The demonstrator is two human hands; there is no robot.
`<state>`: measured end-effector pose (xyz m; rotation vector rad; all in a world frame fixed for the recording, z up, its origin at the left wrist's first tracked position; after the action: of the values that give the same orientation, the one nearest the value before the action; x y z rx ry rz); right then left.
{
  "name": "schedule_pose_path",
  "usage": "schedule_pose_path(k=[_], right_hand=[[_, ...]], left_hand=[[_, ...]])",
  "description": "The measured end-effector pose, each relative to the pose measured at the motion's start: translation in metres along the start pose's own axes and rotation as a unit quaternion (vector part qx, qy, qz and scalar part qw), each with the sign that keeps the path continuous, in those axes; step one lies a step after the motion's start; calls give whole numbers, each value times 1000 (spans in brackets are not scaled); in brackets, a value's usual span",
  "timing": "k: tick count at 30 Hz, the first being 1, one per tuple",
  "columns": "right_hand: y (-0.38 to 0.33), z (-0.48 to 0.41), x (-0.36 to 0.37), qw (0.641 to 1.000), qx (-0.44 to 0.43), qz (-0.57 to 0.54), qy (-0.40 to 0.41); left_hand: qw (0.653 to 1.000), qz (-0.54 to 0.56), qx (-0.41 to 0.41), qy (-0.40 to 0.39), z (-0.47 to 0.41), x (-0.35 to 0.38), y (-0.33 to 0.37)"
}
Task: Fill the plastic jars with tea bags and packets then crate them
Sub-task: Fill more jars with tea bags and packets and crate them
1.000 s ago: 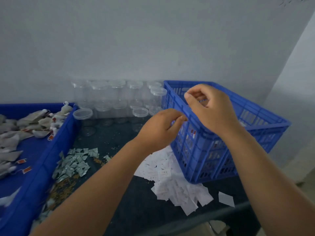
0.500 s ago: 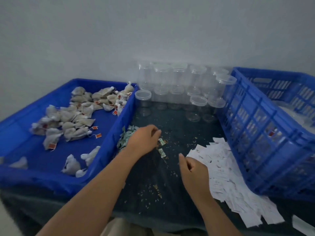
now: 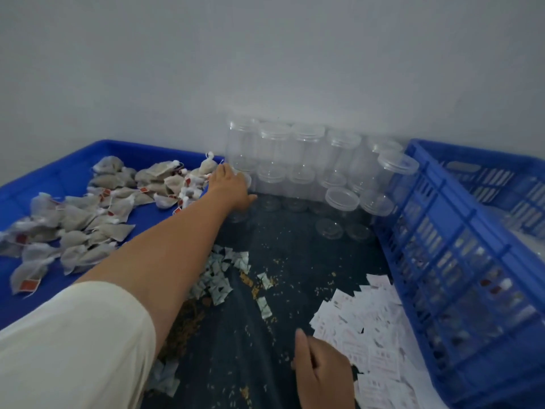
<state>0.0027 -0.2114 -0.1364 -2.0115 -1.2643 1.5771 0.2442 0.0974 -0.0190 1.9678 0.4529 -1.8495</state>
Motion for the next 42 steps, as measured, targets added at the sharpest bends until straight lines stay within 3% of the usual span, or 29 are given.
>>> schedule_pose_path(k=[5, 10, 13, 17, 21, 28, 33, 38, 42], right_hand=[[-9, -2, -4, 998, -2, -53, 19], [-9, 1, -3, 997, -11, -77, 17], [-9, 2, -3, 998, -24, -62, 16], [-15, 4, -13, 990, -28, -114, 73], [-23, 8, -14, 984, -56, -159, 55], [-44, 11, -12, 977, -111, -181, 10], [-49, 12, -6, 977, -143, -158, -24], [-46, 14, -3, 978, -165, -122, -25], [-54, 13, -9, 983, -168, -78, 1]], left_hand=[[994, 73, 31, 71, -1, -8, 1], [991, 93, 68, 67, 30, -31, 12], [985, 82, 152, 12, 70, -55, 32], [949, 30, 301, -87, 169, -60, 52], [926, -12, 369, -81, 264, -41, 51], [923, 15, 380, -57, 320, -27, 25], [918, 11, 390, 71, 339, -23, 14], [932, 79, 320, 151, 352, -23, 4], [981, 46, 149, 113, 348, -23, -1]])
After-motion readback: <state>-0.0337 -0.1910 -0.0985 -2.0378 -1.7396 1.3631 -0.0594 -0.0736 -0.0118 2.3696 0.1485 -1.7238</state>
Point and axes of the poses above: each hand's wrist, its own z-axis away from the middle knuckle, its own x-axis out of the palm, y = z × x, the point moved 8 cm from there along -z, towards the middle knuckle, and after that the axes turned 13 degrees about -x, right-handed, at the moved point
